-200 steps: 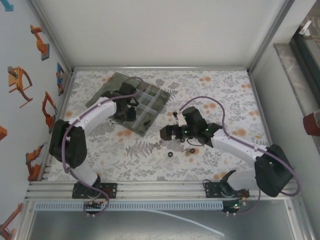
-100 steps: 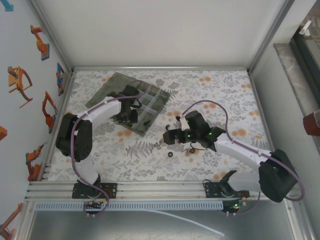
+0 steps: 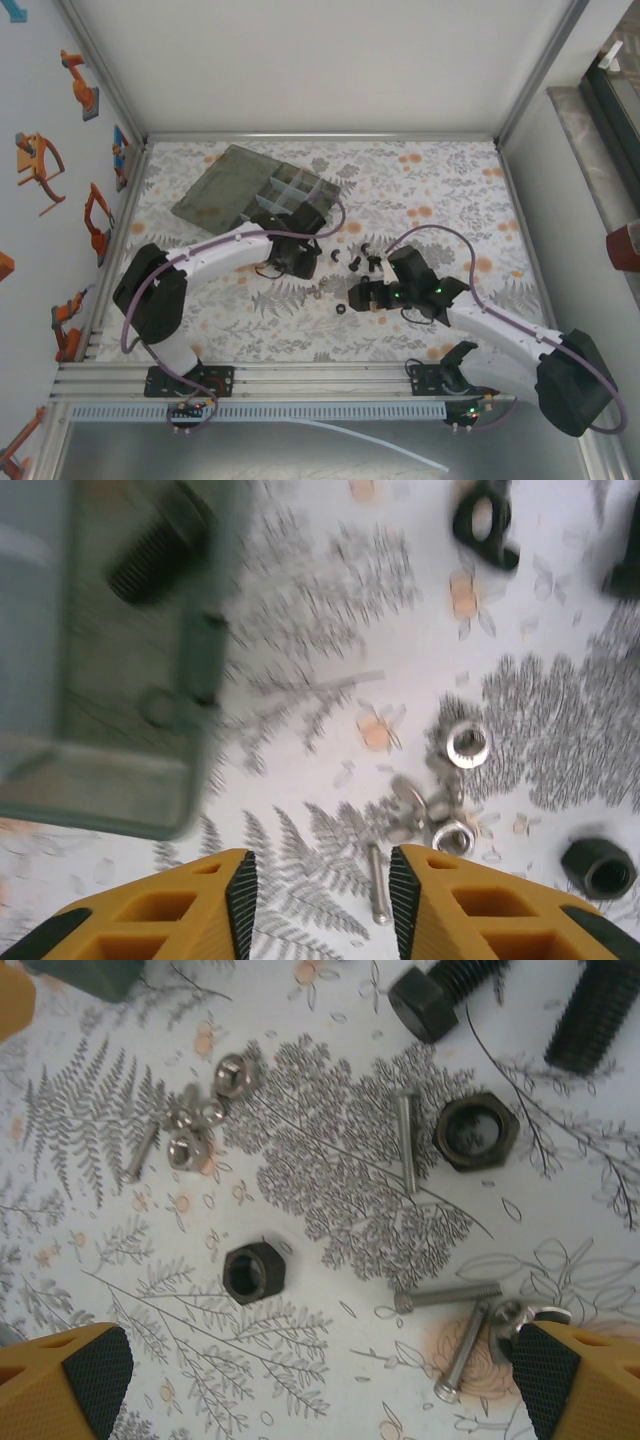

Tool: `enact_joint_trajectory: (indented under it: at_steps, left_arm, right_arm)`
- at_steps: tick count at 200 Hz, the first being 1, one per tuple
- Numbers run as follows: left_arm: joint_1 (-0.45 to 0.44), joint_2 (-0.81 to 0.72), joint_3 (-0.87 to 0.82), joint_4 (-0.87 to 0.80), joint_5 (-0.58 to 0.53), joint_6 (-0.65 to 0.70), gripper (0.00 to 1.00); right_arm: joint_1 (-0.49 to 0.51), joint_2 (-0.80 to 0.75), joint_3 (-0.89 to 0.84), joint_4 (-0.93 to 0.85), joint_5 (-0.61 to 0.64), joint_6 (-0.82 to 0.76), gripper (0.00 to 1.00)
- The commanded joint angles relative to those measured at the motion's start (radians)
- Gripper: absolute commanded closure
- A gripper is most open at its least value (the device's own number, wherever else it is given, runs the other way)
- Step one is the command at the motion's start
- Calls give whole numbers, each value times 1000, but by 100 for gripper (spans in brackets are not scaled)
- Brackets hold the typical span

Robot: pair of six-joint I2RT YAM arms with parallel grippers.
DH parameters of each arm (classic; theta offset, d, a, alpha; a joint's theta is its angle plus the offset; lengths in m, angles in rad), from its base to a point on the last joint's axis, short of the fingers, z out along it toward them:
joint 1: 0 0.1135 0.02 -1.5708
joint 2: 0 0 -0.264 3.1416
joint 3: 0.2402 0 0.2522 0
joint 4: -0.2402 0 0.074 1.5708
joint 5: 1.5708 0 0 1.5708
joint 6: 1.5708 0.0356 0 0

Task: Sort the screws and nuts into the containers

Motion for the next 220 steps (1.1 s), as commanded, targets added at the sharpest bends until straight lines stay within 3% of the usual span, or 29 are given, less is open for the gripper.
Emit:
enact_joint_trajectory:
  at_steps: [1,48,133,173,220]
  left_arm:
    - [-37,54,-22,-36,46,-14,66]
    - [-93,109,-20,-33,45,-58,69]
    - [-110,157,-49,-32,66,-109,75]
    - [-110,170,-63,-19,78,-120,88]
    - [-87,84,-64,-18,82,-108,97]
  right_arm:
    - [-2,-25,5,-7,1,11,1]
    - [-2,-19,23,-6,8,6,1]
    - [-2,-36,42,-7,-10,-2,1]
    - [-3,-23,44,-6,-12,-2,1]
    - [-2,-21,55,-5,-8,-2,1]
